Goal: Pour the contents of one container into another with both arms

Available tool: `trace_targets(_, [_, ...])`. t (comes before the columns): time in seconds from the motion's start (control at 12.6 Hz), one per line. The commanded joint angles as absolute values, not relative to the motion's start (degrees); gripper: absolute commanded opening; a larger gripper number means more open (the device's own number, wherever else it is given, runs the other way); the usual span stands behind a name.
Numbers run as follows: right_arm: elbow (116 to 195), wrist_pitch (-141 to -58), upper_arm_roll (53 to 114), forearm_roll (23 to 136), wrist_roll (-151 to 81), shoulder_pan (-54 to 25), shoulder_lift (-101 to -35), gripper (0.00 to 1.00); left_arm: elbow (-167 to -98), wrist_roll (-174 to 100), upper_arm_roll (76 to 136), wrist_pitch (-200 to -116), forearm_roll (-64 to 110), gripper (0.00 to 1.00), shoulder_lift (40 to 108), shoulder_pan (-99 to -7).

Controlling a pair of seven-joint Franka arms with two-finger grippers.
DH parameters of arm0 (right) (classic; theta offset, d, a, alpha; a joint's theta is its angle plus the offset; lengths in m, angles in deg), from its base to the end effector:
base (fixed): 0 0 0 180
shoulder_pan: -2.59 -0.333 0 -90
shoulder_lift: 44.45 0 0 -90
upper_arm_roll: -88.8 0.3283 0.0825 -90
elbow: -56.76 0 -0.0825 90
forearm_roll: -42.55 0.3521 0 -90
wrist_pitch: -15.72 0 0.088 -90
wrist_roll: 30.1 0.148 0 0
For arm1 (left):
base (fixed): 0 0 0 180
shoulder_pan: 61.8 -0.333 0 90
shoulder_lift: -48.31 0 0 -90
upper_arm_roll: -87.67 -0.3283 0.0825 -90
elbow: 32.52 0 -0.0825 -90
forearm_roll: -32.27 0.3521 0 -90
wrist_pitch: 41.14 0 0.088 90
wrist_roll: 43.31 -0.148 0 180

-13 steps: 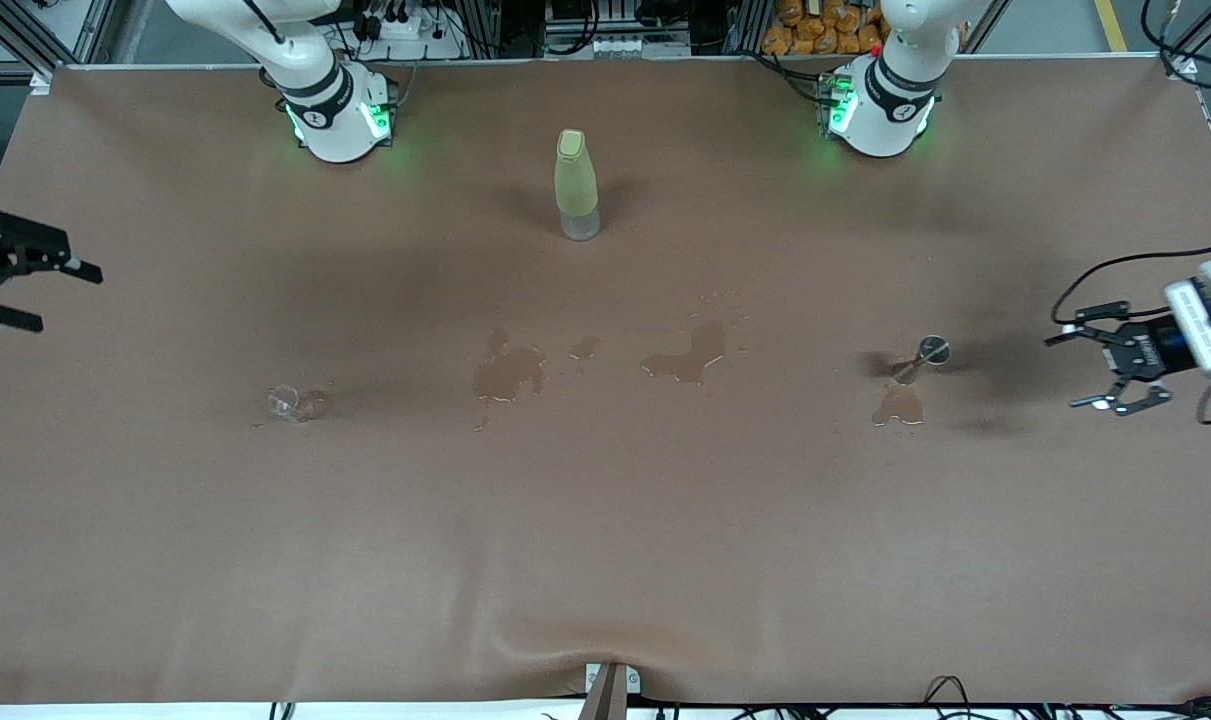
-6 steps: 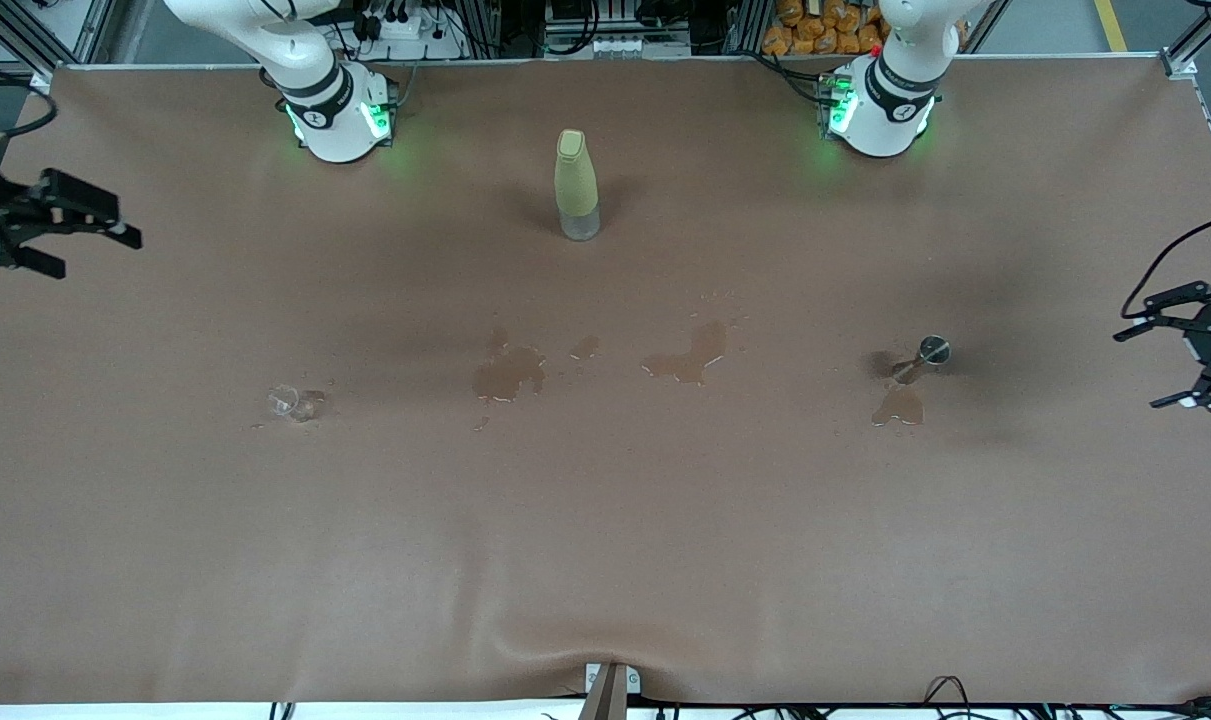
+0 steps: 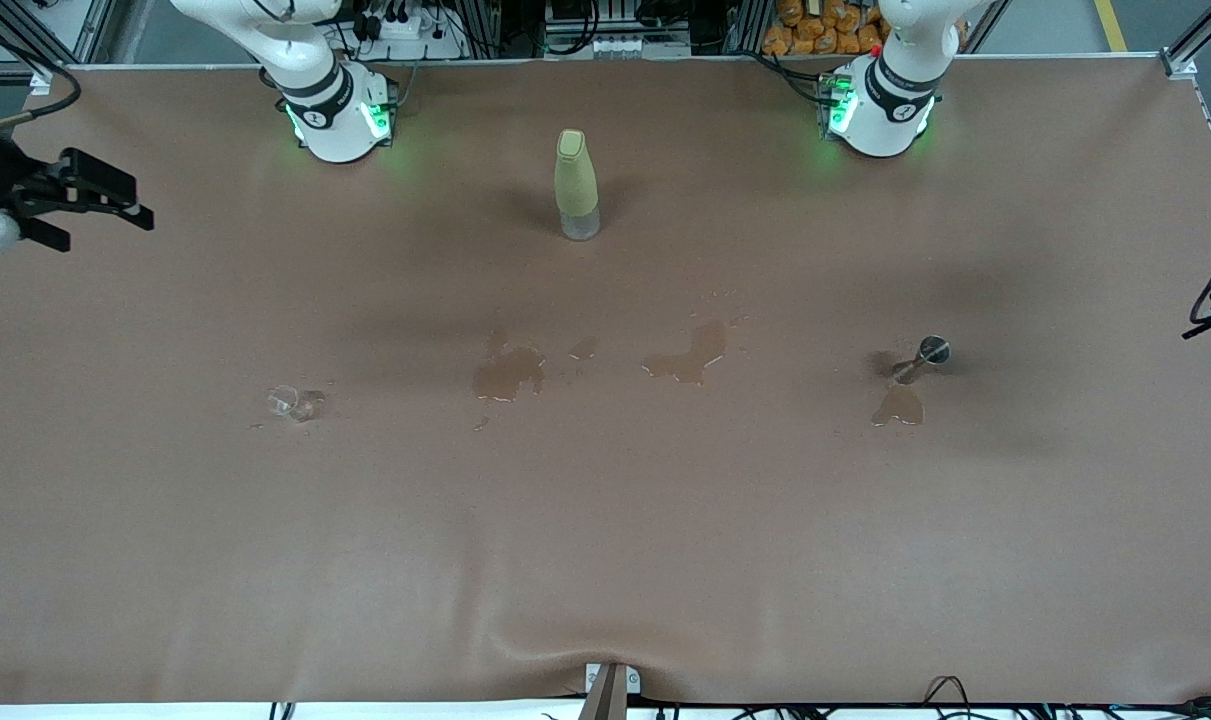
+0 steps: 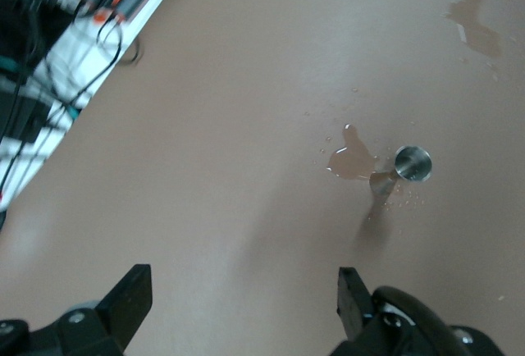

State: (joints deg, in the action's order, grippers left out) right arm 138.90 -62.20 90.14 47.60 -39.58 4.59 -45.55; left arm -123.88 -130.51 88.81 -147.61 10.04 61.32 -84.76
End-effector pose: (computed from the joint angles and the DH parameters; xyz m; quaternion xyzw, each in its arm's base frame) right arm 0.5027 0.0084 0.6281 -0.9944 -0.0839 0.0423 0.0476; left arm 0.5837 0.1871 0.4908 0.8532 -0.4863 0.1635 0.0946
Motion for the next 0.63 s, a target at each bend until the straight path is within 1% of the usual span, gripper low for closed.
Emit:
trace_targets(0.0, [137.0, -61.4, 93.4, 41.7, -39.4, 6.3, -45.7, 1.0, -120.8, -113.5, 88.9, -147.4, 16.1, 1.0, 61.2, -81.3])
trace_targets(0.24, [137.0, -63.4, 94.4, 40.4, -38.6, 8.8, -45.7, 1.0, -118.7, -95.2, 88.9, -147.0, 24.0, 1.0, 61.2, -77.2])
trace_targets(0.32, [137.3, -65.0, 94.4, 40.3, -38.6, 9.2, -45.7, 1.0, -118.5, -90.3, 89.0, -146.5, 25.3, 1.0, 61.2, -76.1])
trace_targets(0.55, [138.5, -65.6, 94.3, 40.2, -34.6, 9.1, -46.1, 1.0, -116.3, -73.7, 89.0, -143.5, 27.1, 1.0, 61.6, -73.2])
